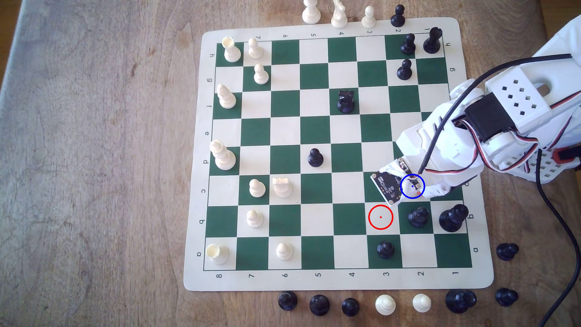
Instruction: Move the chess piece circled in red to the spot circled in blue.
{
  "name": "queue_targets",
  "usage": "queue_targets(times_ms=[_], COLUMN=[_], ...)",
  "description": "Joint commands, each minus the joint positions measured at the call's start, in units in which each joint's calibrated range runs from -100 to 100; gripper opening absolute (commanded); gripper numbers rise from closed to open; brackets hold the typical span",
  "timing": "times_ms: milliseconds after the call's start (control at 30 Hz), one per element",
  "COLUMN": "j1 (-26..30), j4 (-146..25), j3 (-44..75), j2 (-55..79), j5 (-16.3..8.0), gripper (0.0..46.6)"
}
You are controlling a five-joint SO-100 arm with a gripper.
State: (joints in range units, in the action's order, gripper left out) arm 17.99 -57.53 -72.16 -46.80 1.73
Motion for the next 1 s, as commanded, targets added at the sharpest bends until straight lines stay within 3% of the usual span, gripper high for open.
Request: queue_targets(times_ms=[0,333,400,433,467,600,833,967], j1=[0.1,0.2,0.3,0.3,0.3,0.1,-3.3,-1.6], j4=[0.5,0.9,0.9,0.9,0.9,1.4,-7.0,-16.0], j3=[0.5,0.3,0.3,0.2,0.2,0.2,8.5,15.2], j2=[0.4,1.0,1.0,0.9,0.8,0.4,-2.7,-4.2], j5=[0.2,0.1,0.0,0.0,-0.1,-0.1,1.8,2.2], gripper=[0.7,2.0,4.6,10.3,13.0,17.9,18.8,20.0])
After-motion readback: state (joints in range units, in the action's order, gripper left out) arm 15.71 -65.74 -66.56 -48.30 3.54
